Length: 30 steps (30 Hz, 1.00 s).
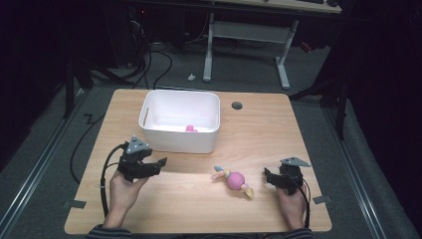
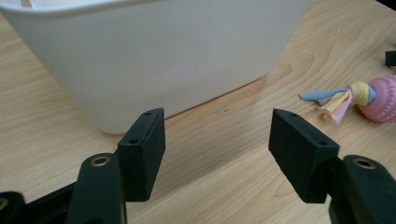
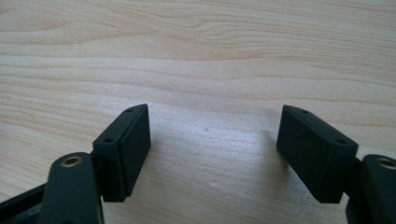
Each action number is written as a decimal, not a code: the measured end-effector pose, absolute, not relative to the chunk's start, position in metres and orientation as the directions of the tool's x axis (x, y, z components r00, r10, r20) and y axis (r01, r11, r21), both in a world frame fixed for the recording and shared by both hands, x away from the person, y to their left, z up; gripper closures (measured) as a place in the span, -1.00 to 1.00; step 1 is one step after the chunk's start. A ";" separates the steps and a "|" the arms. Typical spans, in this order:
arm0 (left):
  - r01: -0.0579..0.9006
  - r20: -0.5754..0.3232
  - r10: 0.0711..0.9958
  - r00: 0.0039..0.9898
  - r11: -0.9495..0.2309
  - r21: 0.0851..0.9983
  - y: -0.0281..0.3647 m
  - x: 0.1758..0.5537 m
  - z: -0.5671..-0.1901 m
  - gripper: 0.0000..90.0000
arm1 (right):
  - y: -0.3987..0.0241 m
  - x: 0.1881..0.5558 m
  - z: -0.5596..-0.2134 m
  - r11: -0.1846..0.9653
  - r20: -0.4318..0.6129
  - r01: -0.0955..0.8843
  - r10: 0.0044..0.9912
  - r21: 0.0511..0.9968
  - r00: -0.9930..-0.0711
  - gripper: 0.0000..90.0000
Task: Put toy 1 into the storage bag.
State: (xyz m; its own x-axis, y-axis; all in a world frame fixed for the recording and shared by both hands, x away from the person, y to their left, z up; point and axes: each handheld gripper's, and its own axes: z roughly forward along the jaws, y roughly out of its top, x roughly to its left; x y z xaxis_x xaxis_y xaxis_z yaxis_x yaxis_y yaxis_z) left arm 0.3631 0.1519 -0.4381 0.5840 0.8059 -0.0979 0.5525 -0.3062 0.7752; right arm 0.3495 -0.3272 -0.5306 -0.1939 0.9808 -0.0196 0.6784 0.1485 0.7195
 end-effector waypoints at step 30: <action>0.592 -0.099 0.857 0.506 -0.261 0.762 0.151 0.372 -0.516 -0.24 | -0.327 0.350 -0.531 0.148 -0.020 0.678 0.981 0.720 -0.193 -0.42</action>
State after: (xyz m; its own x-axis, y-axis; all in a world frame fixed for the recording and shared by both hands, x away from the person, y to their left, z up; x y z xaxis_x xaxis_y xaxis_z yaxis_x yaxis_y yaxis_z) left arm 0.3724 0.1511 -0.5157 0.5058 0.8570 -0.0991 0.5920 -0.2612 0.7624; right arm 0.3500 -0.3269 -0.5306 -0.1928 0.9810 -0.0201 0.6776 0.1479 0.7204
